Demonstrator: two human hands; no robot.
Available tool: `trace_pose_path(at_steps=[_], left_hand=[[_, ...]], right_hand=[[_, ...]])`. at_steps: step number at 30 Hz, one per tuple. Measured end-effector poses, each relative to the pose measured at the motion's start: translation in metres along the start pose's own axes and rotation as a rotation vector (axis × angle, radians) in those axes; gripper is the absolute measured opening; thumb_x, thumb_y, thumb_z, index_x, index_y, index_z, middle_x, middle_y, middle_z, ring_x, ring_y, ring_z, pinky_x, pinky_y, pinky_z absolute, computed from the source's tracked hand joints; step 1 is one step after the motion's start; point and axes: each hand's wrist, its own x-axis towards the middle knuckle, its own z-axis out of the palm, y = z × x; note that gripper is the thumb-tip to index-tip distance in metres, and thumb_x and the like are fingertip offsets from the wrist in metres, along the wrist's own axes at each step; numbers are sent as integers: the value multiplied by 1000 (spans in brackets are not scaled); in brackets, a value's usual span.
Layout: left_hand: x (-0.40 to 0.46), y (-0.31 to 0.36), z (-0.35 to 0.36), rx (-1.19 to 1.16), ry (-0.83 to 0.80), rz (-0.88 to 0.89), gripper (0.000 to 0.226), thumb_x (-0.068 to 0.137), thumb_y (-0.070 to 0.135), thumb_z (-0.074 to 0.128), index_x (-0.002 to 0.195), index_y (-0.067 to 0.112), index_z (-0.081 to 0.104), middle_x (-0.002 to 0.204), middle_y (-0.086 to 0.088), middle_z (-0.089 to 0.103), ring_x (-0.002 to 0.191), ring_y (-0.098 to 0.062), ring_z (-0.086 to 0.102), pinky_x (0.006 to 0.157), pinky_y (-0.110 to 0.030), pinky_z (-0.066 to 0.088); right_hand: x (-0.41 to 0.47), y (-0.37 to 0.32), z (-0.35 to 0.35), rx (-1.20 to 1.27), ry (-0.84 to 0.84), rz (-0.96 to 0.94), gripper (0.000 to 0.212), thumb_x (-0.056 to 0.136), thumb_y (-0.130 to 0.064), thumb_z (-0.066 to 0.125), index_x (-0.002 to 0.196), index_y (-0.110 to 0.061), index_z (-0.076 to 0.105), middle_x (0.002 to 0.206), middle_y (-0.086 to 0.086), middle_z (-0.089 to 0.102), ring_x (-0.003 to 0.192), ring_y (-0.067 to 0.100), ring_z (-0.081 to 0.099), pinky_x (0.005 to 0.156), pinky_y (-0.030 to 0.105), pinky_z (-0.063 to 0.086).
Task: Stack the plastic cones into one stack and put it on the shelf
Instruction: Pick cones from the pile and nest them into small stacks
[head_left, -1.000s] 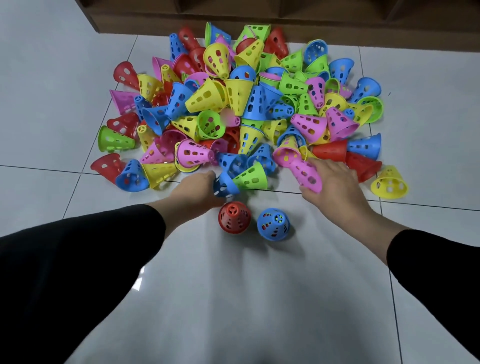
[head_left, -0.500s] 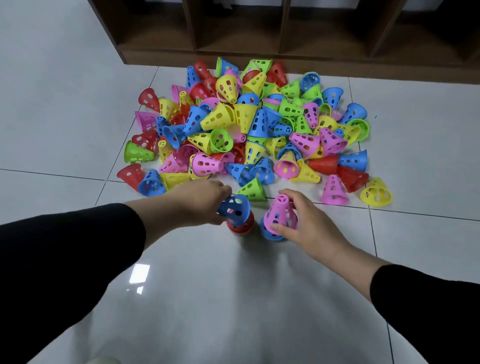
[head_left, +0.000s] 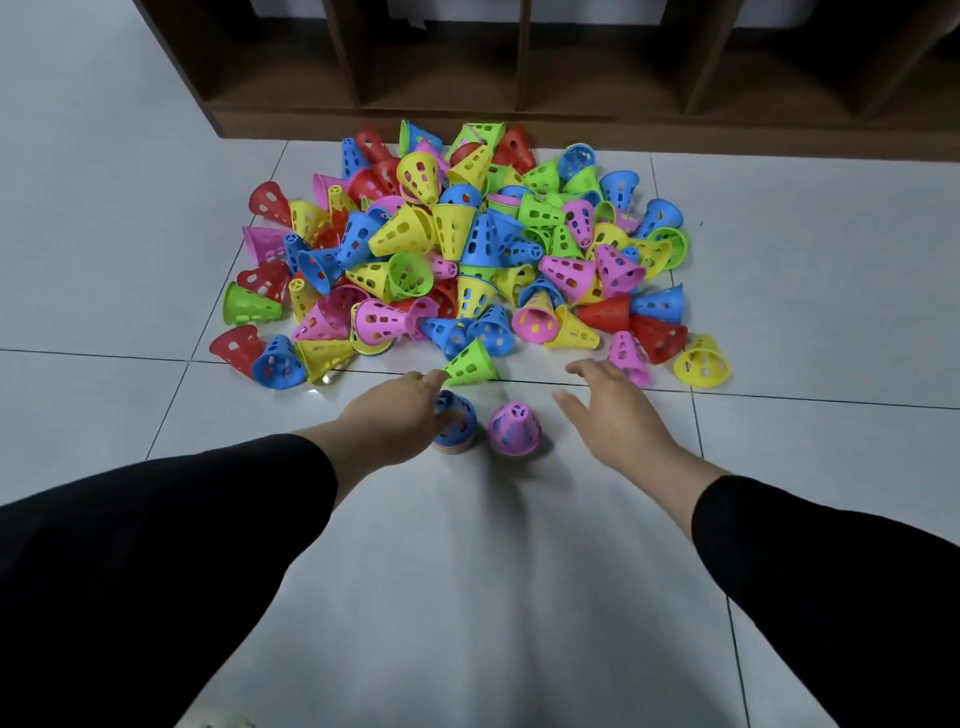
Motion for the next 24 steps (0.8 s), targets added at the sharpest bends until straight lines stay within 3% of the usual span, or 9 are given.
trace_pose_path(at_steps=[5, 9, 16, 20, 22, 24], left_hand=[[-3, -5, -10, 1, 115, -40, 45, 102, 40, 43, 144, 22, 42, 138, -8, 56, 121, -31, 56, 94, -42, 48], [16, -15, -15, -53, 171, -82, 40, 103, 35, 45, 139, 18, 49, 135, -10, 60, 118, -33, 58, 92, -41, 48], [87, -11, -13, -100, 69, -81, 38, 100, 36, 54, 133, 17, 54, 126, -9, 65, 111, -30, 61, 92, -38, 50], [118, -10, 1, -50, -3, -31, 55, 93, 39, 65, 141, 19, 47, 129, -12, 62, 111, -32, 60, 88, -39, 50], [127, -12, 6, 80, -2, 17, 68, 90, 46, 67, 147, 23, 38, 128, -12, 60, 108, -33, 61, 83, -41, 52], [134, -11, 9, 211, 14, 73, 74, 89, 57, 62, 148, 28, 31, 124, -9, 60, 106, -33, 62, 78, -42, 53]], right_hand=[[34, 51, -30, -3, 125, 221, 39, 93, -30, 62, 119, -1, 61, 113, 22, 64, 104, 37, 59, 87, 38, 45], [55, 70, -33, -4, 116, 381, 53, 93, -44, 61, 118, 2, 60, 111, 24, 65, 104, 38, 61, 85, 37, 47], [90, 75, -7, -5, -11, 471, 54, 93, -48, 58, 117, 0, 58, 116, 21, 64, 108, 38, 59, 74, 31, 37], [103, 70, 6, 30, -28, 480, 49, 91, -44, 63, 119, -4, 57, 107, 10, 63, 103, 32, 61, 73, 28, 36], [105, 72, 14, 56, -29, 503, 49, 86, -40, 67, 121, -8, 56, 110, 8, 65, 98, 29, 62, 71, 27, 36], [106, 74, 21, 79, -28, 511, 57, 81, -36, 73, 128, -9, 52, 118, 9, 63, 106, 31, 61, 75, 27, 38]])
